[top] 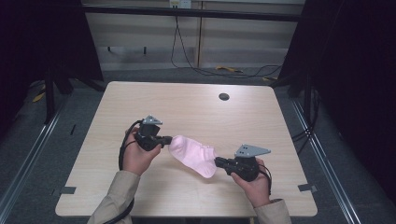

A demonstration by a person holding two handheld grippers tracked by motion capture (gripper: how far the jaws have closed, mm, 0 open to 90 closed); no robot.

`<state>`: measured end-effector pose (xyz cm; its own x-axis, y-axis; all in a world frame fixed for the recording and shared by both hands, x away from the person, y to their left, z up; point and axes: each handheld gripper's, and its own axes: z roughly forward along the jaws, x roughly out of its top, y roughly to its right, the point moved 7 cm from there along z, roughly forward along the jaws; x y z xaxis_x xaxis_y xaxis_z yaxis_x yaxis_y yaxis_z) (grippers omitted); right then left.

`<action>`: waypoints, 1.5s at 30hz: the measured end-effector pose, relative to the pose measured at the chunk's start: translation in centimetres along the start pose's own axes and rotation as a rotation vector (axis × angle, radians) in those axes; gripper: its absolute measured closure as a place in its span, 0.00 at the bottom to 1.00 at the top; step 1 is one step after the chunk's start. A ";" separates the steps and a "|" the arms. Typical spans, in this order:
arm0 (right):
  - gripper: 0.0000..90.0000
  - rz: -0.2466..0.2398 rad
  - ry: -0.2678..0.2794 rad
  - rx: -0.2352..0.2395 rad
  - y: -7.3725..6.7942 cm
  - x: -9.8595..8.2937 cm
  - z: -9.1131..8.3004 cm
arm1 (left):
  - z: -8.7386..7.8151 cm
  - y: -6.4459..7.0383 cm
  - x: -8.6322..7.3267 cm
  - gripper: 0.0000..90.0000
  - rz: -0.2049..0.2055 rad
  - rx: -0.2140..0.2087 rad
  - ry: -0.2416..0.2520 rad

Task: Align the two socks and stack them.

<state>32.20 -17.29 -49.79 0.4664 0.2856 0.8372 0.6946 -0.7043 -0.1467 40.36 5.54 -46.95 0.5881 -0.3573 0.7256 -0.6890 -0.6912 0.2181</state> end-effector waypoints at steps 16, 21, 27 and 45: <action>0.95 0.019 0.013 -0.007 1.0 0.3 0.0 | 1.4 0.1 1.3 1.00 0.012 0.019 -0.015; 0.95 0.025 0.011 -0.011 1.4 0.3 0.3 | 1.8 -0.1 1.5 1.00 0.005 0.036 -0.020; 0.95 0.034 0.005 -0.011 2.0 0.2 0.4 | 2.1 -0.4 1.2 1.00 0.013 0.043 -0.035; 0.95 0.078 -0.032 -0.020 3.8 -0.4 1.8 | 3.5 -1.5 0.2 1.00 -0.002 0.068 -0.073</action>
<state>35.62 -18.88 -51.60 0.5364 0.2495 0.8062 0.6442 -0.7383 -0.2001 42.99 4.27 -49.37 0.6204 -0.3987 0.6754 -0.6590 -0.7320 0.1733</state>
